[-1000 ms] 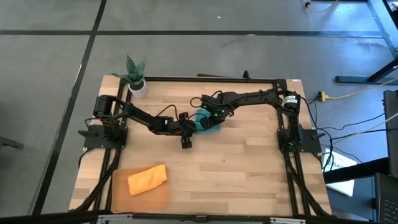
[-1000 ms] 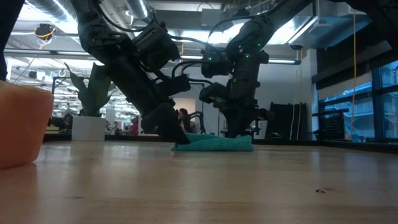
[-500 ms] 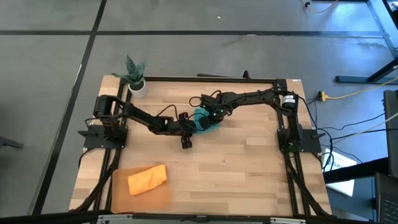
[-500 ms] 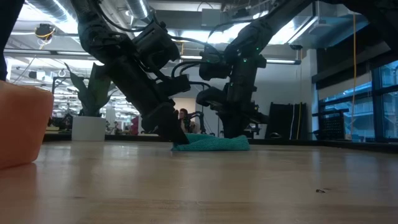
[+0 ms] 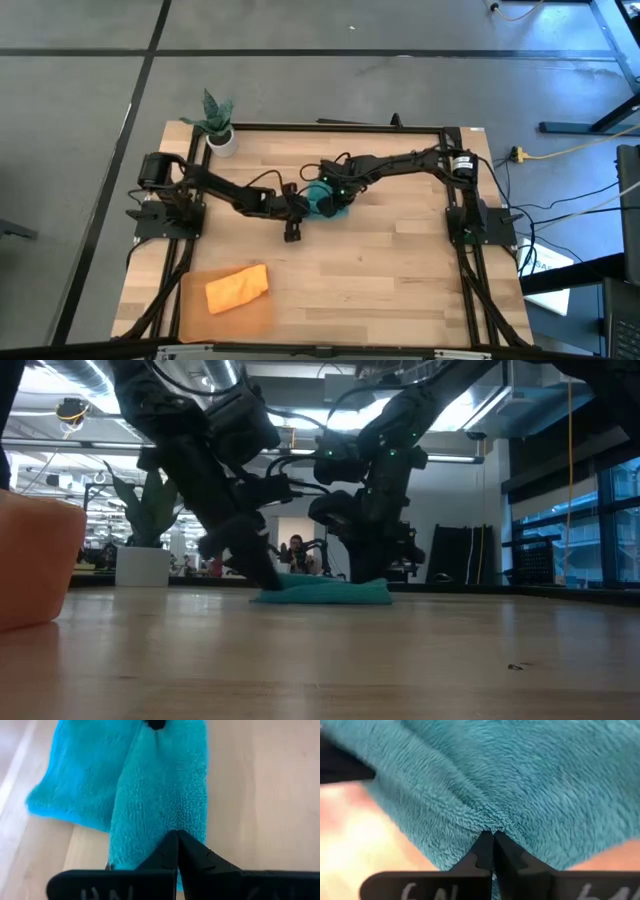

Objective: Roll microfiber towels into tight, uniform cylinder then place into a basket
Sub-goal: Roll the blue microfiber towel

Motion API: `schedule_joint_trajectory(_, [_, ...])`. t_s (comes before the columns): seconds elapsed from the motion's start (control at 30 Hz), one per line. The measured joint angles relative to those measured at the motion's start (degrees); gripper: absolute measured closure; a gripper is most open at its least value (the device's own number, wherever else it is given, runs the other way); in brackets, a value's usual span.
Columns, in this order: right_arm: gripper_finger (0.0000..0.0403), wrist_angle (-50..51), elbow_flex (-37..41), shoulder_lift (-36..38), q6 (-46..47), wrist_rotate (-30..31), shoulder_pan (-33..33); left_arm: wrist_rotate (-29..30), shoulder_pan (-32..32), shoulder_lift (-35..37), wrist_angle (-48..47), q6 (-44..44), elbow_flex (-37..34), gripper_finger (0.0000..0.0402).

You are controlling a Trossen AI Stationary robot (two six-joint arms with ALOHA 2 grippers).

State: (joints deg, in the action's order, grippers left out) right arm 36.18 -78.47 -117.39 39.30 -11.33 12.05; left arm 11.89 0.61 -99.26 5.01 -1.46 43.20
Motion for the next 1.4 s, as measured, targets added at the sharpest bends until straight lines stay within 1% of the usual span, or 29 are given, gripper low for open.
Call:
schedule_joint_trajectory(0.13, [0.0398,-1.2,0.0,-0.1,-1.1,-2.1,-1.5,-0.1,-1.6,1.9,-4.5,-1.2,0.0,0.0402])
schedule_joint_trajectory(0.3, [0.0398,-1.6,0.1,-0.1,-2.4,-3.2,-3.7,-2.9,-3.7,4.4,-7.4,-1.5,0.0,0.0402])
schedule_joint_trajectory(0.47, [0.0398,-1.7,-0.1,-0.2,-3.6,-3.8,-5.8,-4.1,-5.1,6.7,-7.5,-1.6,0.0,0.0402])
schedule_joint_trajectory(0.67, [0.0398,-1.2,-3.6,-0.2,-3.5,-2.4,-6.6,-4.0,-5.3,9.8,-7.3,-1.5,0.1,0.0402])
schedule_joint_trajectory(0.83, [0.0398,-1.0,-5.3,-0.2,-2.5,-2.0,-6.6,-4.7,-5.0,9.9,-7.9,-1.5,0.1,0.0402])
schedule_joint_trajectory(0.87, [0.0398,-1.0,-5.3,-0.2,-2.6,-2.6,-6.6,-4.8,-5.0,9.7,-8.1,-1.6,0.1,0.0401])
schedule_joint_trajectory(0.93, [0.0394,-1.0,-5.3,-0.2,-4.5,-5.8,-6.6,-4.9,-5.0,9.6,-8.6,-2.1,0.1,0.0401])
schedule_joint_trajectory(0.97, [0.0391,-1.2,-5.3,-0.2,-5.5,-7.2,-6.6,-5.0,-5.1,9.6,-8.3,-2.5,0.1,0.0402])
schedule_joint_trajectory(1.03, [0.0380,-1.4,-5.3,-0.2,-6.4,-8.1,-6.6,-5.0,-5.1,9.6,-8.3,-2.5,0.1,0.0402])
schedule_joint_trajectory(1.13, [0.0358,-1.5,-5.3,-0.2,-6.4,-8.2,-6.5,-5.0,-4.9,9.6,-8.3,-2.5,0.1,0.0402])
schedule_joint_trajectory(1.33, [0.0299,-1.6,-5.4,-0.2,-6.3,-7.9,-6.3,-5.0,-4.9,9.6,-9.3,-2.5,0.1,0.0402])
schedule_joint_trajectory(1.4, [0.0284,-1.6,-5.4,-0.1,-4.8,-7.9,-5.8,-4.9,-4.9,9.6,-9.9,-2.4,0.1,0.0402])
